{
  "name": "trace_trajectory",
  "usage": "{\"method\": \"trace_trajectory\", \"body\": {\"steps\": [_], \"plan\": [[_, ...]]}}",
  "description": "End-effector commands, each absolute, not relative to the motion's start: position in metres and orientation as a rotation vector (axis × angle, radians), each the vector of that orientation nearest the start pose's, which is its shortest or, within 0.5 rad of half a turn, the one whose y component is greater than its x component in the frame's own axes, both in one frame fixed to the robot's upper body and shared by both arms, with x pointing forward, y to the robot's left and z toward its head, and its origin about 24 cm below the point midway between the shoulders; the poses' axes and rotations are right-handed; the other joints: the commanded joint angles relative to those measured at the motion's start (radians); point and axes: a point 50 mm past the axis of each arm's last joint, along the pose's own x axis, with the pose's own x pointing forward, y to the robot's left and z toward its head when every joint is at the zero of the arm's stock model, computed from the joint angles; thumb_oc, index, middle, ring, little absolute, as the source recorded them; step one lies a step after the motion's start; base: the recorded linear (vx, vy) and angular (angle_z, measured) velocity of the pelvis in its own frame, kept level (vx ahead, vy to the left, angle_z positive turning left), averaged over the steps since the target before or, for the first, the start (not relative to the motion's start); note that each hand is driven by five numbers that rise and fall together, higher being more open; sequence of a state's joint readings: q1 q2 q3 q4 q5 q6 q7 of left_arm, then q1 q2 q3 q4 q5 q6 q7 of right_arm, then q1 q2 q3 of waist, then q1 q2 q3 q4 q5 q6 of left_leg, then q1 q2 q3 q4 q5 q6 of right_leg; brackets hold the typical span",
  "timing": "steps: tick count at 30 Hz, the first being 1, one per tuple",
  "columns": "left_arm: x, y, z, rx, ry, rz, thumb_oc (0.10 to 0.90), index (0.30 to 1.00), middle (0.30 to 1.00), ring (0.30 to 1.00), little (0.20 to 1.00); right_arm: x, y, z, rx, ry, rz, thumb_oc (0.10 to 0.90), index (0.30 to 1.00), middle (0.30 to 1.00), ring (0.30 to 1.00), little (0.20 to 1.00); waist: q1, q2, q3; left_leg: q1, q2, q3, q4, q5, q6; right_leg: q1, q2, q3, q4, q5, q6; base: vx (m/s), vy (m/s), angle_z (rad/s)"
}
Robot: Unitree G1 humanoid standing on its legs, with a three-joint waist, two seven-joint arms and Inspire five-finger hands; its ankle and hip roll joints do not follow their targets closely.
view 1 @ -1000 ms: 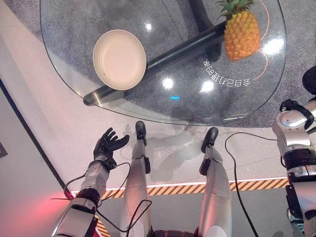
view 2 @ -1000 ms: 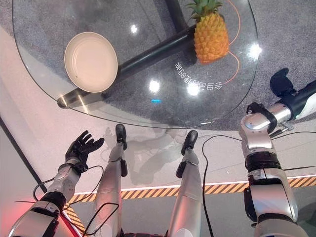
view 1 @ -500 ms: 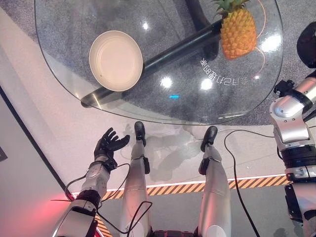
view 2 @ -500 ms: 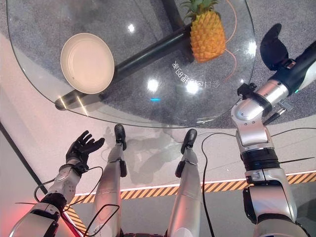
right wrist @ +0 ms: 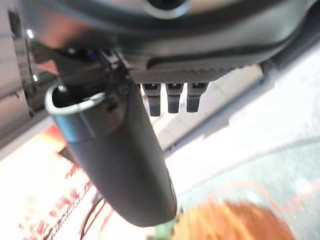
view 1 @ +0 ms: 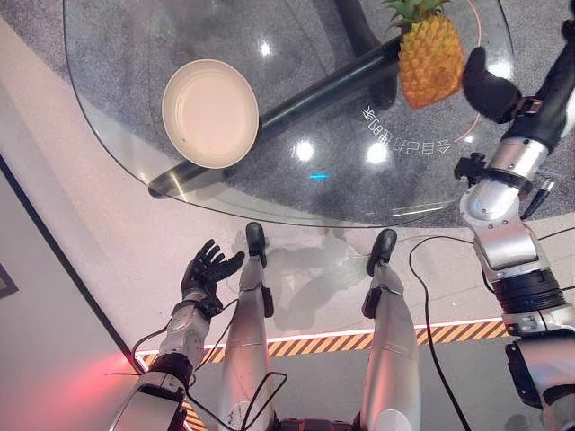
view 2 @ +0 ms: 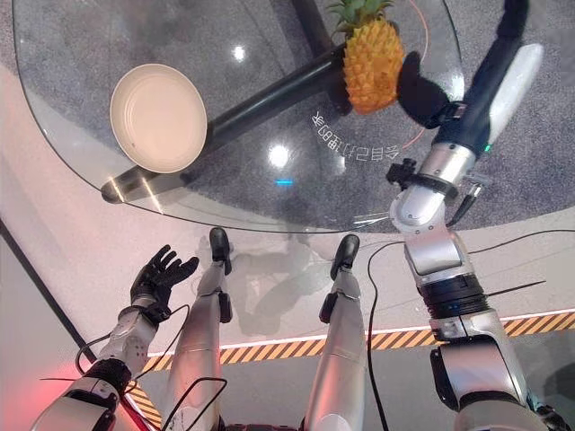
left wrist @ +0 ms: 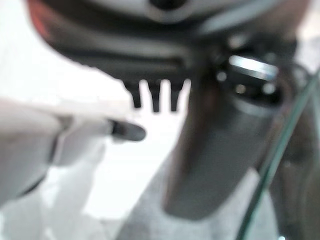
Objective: Pick up the fruit to the plate
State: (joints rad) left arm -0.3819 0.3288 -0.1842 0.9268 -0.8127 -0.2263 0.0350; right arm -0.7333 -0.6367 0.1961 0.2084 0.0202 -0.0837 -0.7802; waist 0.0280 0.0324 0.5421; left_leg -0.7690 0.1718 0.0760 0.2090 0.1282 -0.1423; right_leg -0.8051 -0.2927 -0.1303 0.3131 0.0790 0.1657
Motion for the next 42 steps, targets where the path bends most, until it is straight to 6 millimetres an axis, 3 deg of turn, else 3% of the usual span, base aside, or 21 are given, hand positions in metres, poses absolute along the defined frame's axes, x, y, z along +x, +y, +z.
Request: {"method": "trace_trajectory", "body": {"steps": [1,18,42], "plan": [[0.272,0.244,-0.045,-0.287,0.342,0.33,0.8,0.9,0.9,0.9,0.9,0.31,-0.206,0.288,-0.404,-0.983,-0.544,0.8,0.9,0.9,0.9,0.9,-0.007,0.013,-0.022,0.019,-0.01,-0.046,0.033,-0.03,0.038,0.015,-0.017,-0.039,-0.002,0.018,0.018,0.0,0.0,0.0],[0.275,0.238,-0.046,-0.28,0.347,0.317,0.8,0.9,0.9,0.9,0.9,0.319,-0.176,0.275,-0.455,-0.896,-0.377,0.8,0.9,0.9,0.9,0.9,0.0,0.014,-0.022,0.023,-0.004,-0.034,0.02,-0.017,0.034,0.013,-0.023,-0.046,-0.004,0.024,0.017,0.0,0.0,0.0],[0.28,0.228,-0.044,-0.271,0.353,0.288,0.8,0.9,0.9,0.9,0.9,0.335,-0.199,0.279,-0.466,-0.816,-0.667,0.8,0.9,0.9,0.9,0.9,0.02,0.033,-0.022,0.024,-0.008,-0.037,0.011,-0.014,0.037,0.01,-0.034,-0.054,-0.004,0.03,0.022,0.0,0.0,0.0]]}}
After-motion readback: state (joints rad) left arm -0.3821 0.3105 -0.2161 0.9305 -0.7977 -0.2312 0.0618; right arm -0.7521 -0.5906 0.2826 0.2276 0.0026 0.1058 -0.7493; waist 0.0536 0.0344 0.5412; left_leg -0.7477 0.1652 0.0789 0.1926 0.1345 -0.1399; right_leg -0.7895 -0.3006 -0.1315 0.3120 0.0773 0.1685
